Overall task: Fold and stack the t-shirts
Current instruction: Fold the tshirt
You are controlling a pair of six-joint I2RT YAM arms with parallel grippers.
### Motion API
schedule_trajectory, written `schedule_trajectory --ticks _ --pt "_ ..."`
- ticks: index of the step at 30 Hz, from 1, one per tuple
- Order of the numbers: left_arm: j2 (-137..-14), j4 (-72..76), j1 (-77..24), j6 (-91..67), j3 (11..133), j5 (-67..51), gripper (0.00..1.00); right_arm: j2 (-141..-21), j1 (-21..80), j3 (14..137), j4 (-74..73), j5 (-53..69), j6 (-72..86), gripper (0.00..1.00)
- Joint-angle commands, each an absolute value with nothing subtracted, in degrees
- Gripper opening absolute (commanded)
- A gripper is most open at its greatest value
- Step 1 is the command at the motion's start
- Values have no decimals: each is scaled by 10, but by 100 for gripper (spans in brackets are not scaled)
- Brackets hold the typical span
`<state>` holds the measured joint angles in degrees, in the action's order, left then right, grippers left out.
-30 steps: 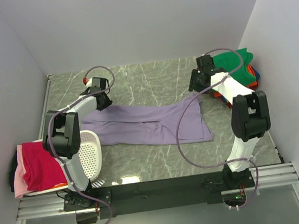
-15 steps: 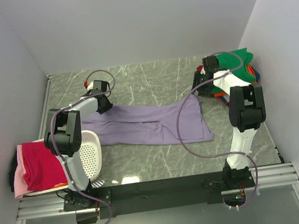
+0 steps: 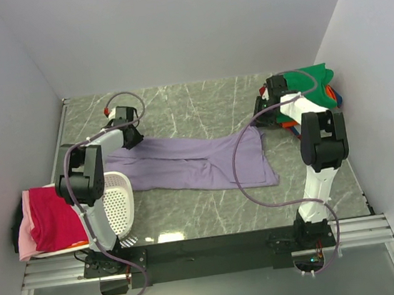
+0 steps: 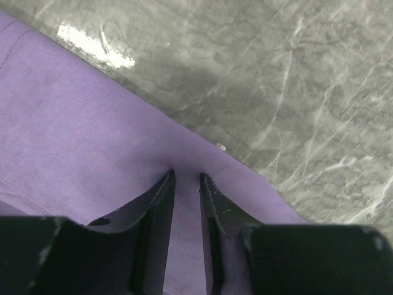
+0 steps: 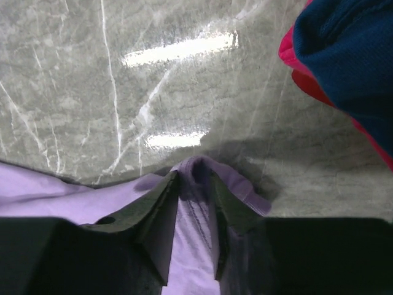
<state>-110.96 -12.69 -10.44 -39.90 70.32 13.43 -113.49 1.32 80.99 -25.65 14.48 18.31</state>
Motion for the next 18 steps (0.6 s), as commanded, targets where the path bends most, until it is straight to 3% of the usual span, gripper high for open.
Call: schedule_trajectory --ticks 1,4,5,6,18 --pt "-1108 -145 -89 -397 681 137 30 -1135 11 810 -261 146 174 31" --pt "-1106 -142 -86 -397 679 135 30 -1133 10 809 -259 161 171 16" --pt "-1105 -142 -85 -397 679 134 30 -1132 10 809 -259 165 171 4" --pt "-1105 -142 -85 -397 679 134 30 -1131 10 810 -259 168 170 0" --pt "-1090 -139 -63 -400 666 140 30 -1032 3 776 -243 26 207 0"
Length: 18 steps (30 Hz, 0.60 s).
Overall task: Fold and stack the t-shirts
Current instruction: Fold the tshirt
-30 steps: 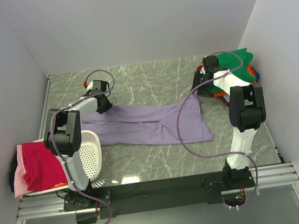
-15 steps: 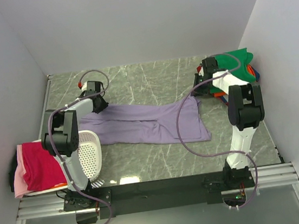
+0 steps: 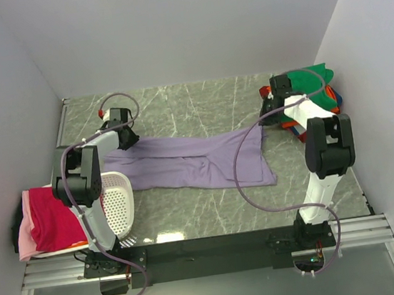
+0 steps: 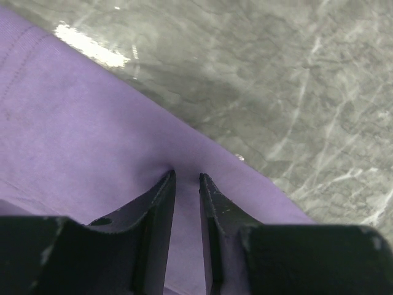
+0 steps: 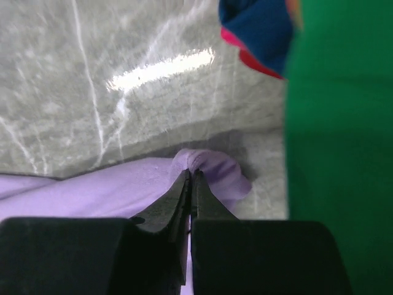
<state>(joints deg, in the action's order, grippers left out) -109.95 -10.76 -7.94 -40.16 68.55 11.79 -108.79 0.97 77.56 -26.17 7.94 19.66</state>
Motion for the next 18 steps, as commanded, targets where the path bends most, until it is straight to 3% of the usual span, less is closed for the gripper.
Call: schedule_trajectory --ticks 1,13,15,16,17,18 --pt "-1089 -137 -64 -400 666 136 30 -1032 3 778 -243 25 208 0" --pt "-1086 -121 -68 -397 676 118 29 -1062 3 823 -261 51 206 0" --pt "-1084 -123 -69 -397 680 118 29 -1059 3 824 -265 49 203 12" --pt "-1083 -125 -69 -397 686 119 30 -1052 3 823 -270 48 202 20" --pt "-1081 -126 -71 -397 690 120 29 -1046 3 821 -272 47 201 35" --pt "-1078 -127 -74 -396 694 121 30 -1040 3 816 -272 47 198 40"
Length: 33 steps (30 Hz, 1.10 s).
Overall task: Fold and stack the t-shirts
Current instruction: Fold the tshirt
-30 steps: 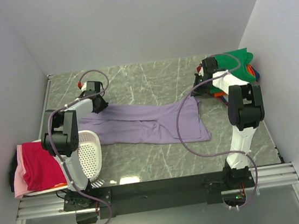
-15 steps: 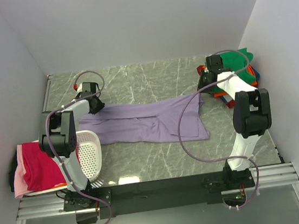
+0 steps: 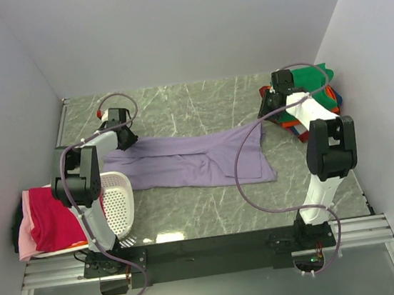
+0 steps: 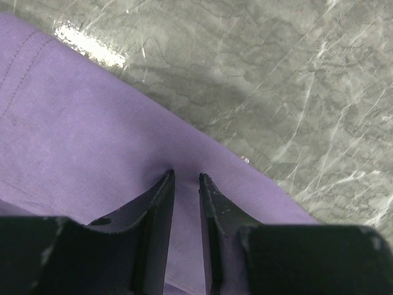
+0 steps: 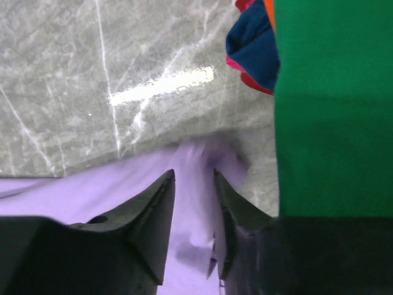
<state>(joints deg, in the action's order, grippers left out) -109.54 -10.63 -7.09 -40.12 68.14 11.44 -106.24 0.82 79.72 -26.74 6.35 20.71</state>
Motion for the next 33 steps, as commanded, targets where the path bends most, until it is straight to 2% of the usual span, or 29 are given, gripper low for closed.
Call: schedule_trajectory --ticks 1,5,13,24,33 --pt "-1078 -128 -76 -396 704 121 30 -1023 3 813 -272 49 196 43" --pt "-1071 -130 -92 -394 728 127 30 -980 14 800 -278 48 183 52" --pt "-1056 -138 -165 -388 759 190 30 -929 121 729 -279 45 200 53" --pt "-1052 -120 -250 -415 685 134 30 -1016 163 708 -291 16 257 53" --pt "-1099 -112 -273 -431 693 116 30 -1093 168 722 -294 1 275 52"
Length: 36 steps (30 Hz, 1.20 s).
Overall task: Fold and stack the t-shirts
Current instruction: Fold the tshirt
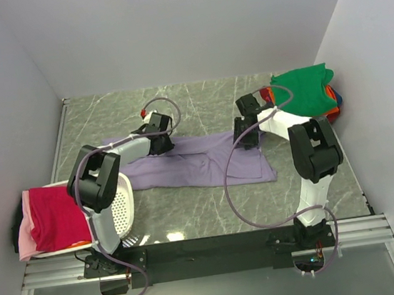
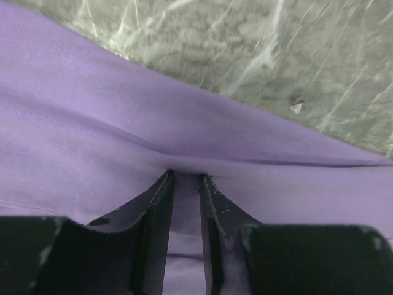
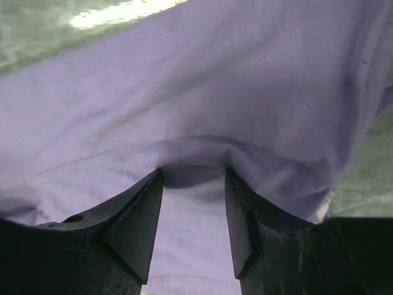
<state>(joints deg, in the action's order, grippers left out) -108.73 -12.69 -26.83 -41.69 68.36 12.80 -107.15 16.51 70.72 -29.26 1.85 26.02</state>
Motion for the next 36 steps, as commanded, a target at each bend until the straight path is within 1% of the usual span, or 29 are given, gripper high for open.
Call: schedule_trajectory --ticks 1,7,15,19,22,25,32,34,36 --pt "-1102 -112 -273 -431 696 117 30 -1099 167 724 -293 2 277 52" --pt "-1122 -118 -273 -432 714 109 29 -1127 166 758 -285 2 283 52" --pt "-1148 -131 -273 -438 752 106 30 -1192 159 845 -305 21 274 52" --pt "-1166 -149 -273 -445 777 116 30 -1223 135 894 -320 32 266 52" --pt "-1176 -158 -273 -447 797 125 30 -1241 111 926 -320 75 264 52" --pt "-1179 -165 -273 -453 815 127 30 -1266 94 975 -334 104 262 52" --pt "-1170 -154 -276 -466 807 109 30 -1343 62 1131 -386 111 244 52" --pt "-1159 -144 -279 -467 797 106 30 -1348 55 1159 -392 117 230 52" --pt "-1150 -134 -286 -465 786 105 30 -1334 55 1162 -378 119 220 52"
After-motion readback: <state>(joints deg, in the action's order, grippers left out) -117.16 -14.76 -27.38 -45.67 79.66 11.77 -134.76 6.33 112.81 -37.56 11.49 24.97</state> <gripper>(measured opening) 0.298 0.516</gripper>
